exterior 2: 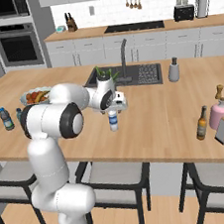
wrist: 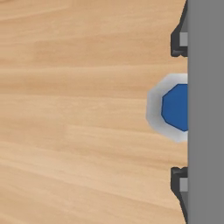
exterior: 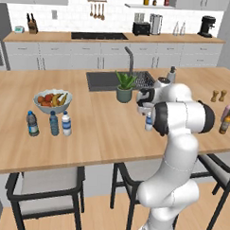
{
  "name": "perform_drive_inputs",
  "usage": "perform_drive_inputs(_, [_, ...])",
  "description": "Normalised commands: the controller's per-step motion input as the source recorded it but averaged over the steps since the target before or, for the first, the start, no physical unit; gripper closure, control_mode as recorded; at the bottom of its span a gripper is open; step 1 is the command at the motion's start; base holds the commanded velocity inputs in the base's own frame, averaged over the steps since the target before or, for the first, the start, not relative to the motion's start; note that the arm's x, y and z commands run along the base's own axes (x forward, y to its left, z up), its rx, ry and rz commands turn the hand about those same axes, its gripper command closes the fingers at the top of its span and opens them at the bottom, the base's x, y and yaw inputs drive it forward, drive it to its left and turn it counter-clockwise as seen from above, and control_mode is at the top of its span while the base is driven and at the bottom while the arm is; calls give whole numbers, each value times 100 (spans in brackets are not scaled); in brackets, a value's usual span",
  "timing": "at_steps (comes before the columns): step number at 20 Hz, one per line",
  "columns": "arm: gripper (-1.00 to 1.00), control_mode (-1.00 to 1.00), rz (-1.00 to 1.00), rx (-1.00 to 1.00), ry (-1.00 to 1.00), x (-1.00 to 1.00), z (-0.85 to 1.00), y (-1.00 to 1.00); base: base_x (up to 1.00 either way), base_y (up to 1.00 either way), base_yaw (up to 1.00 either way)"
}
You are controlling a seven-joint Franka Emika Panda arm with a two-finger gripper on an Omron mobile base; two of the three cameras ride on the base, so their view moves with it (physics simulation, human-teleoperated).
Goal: Move the plastic bottles in the middle to the plastics group, and the glass bottles in the middle to the glass group.
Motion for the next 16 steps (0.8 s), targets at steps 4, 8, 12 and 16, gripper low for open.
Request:
perform_drive_inputs(4, [100, -100, 0, 0, 0, 0, -1, 0, 0, 0, 0])
perform_drive_inputs(8, [100, -100, 0, 0, -2, -3, 0, 0, 0, 0, 0])
perform_drive_inputs(12, [100, -100, 0, 0, -9, -17, 10, 14, 0, 0, 0])
perform_drive_inputs(16, [100, -100, 4, 0, -13, -23, 40, 73, 0, 0, 0])
